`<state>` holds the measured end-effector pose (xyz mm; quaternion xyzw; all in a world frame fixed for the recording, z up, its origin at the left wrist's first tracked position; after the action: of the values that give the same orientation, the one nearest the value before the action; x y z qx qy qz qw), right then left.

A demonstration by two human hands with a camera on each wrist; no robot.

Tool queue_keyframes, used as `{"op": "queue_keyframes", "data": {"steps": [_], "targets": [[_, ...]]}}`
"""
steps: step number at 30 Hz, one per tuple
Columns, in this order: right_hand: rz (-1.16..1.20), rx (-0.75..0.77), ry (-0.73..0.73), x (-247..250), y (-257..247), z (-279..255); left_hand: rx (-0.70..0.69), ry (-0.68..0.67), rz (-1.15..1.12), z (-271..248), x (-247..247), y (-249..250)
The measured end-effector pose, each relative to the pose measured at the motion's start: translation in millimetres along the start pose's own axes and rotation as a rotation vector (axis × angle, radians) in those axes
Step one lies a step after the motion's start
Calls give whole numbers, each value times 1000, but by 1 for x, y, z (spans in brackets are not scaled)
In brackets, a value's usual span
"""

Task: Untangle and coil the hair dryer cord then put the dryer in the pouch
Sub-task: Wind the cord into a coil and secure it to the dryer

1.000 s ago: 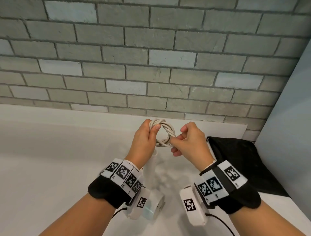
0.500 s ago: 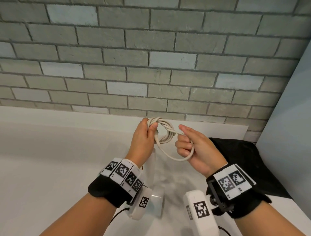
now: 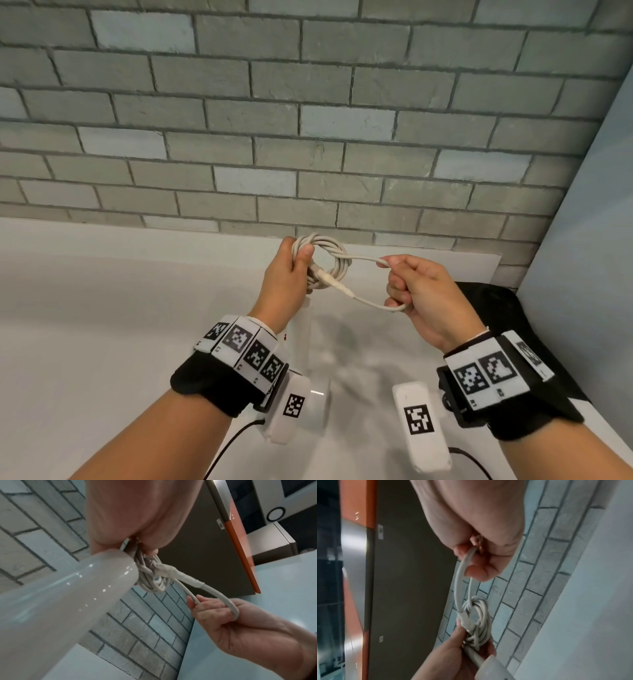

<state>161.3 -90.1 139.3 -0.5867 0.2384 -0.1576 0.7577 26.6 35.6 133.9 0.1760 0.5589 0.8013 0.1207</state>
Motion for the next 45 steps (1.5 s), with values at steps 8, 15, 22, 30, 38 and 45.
{"op": "queue_keyframes", "data": {"steps": [8, 15, 22, 30, 38, 45], "targets": [[-116, 43, -81, 4, -1, 1, 307, -164, -434, 2, -7, -14], [-29, -55, -32, 10, 11, 7, 368, -234, -544, 4, -10, -7], [-348, 37, -202, 5, 19, 5, 362, -143, -509, 3, -2, -13], [-605, 249, -110, -13, 35, 9, 387, -199, -529, -8, -15, -13], [-113, 136, -58, -39, 45, 6, 285, -226, -210, -6, -13, -10], [240, 36, -194, -57, 30, 1, 199, -205, -130, -6, -8, -4]]}}
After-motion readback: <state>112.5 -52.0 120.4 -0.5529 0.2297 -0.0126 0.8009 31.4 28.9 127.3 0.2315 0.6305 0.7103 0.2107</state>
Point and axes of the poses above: each hand's wrist, its own z-axis towards the middle knuckle, its own x-axis out of the back of the hand, y = z × x, the point moved 7 cm from there along z, towards the middle knuckle, and after that the axes turned 4 degrees about x, right-handed, at the moved point
